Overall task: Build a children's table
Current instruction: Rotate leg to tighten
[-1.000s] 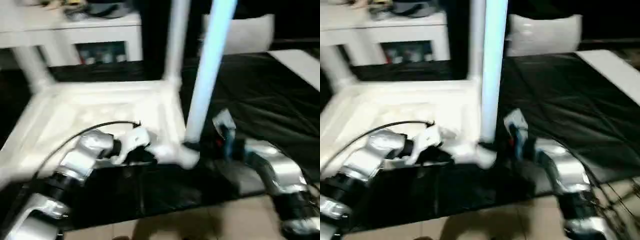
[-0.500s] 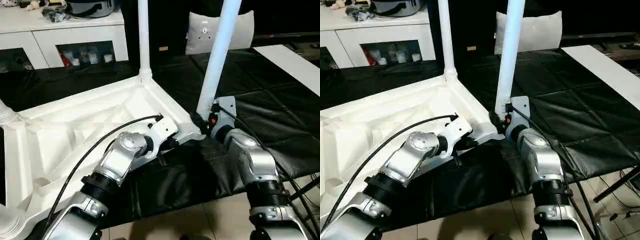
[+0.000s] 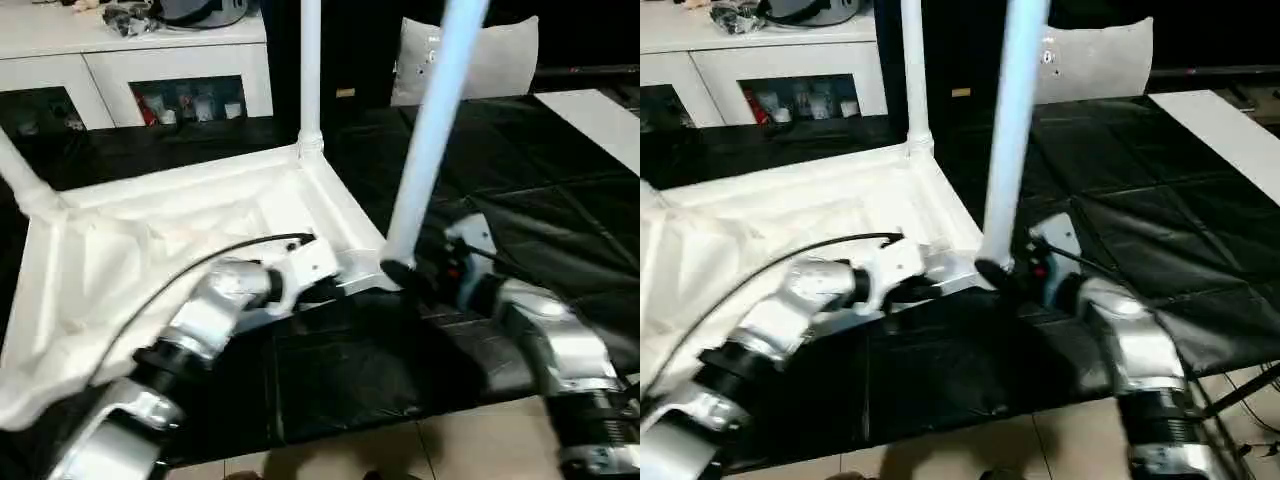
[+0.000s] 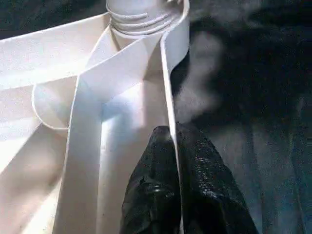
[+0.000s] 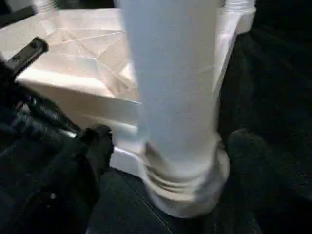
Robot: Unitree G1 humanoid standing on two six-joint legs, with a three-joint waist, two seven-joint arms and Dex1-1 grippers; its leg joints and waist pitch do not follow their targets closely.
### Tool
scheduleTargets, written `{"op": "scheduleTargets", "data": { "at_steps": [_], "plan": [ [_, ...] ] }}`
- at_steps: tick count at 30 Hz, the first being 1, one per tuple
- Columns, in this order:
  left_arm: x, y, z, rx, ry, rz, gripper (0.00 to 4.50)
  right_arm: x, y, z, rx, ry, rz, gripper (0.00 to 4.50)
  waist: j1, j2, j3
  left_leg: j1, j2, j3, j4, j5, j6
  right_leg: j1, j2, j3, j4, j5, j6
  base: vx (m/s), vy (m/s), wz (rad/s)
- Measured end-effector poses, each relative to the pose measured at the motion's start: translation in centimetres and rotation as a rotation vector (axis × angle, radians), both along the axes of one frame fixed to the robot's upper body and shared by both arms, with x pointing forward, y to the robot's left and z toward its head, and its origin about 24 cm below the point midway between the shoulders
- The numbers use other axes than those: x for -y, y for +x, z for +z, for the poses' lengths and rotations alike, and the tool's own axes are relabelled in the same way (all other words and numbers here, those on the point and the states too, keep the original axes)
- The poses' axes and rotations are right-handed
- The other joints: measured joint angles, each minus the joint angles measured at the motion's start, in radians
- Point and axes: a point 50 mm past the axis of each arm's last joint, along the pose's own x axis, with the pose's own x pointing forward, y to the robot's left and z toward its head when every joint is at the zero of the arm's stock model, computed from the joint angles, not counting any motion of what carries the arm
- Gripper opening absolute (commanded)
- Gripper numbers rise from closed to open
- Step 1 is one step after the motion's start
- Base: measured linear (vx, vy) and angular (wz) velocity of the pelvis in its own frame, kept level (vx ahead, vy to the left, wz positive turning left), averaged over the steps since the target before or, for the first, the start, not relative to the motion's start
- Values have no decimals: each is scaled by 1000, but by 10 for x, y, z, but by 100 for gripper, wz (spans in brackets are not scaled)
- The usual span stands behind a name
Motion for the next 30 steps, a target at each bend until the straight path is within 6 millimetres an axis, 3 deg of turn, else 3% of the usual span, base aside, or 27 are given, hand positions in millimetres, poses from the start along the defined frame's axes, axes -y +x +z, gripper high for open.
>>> {"op": "scheduleTargets", "data": {
  "at_steps": [7,20,30],
  "plan": [
    [-17,-6,0,0,60,-165,0,10,-16,3,1,-69,276,436,22,0,0,2,1,1,2,-1,0,1,0,0,0,-2,3,0,0,0],
    [-24,-20,2,-78,84,-400,0,-3,-19,3,-40,-76,542,318,54,-8,-1,5,2,2,5,-1,-1,4,-1,0,2,-1,2,0,0,0],
    [-23,-23,2,-90,85,-444,0,-11,-25,-1,-73,-34,630,215,59,-9,0,4,2,2,8,-1,-1,4,-2,0,3,-1,2,0,0,0]
  ]
}}
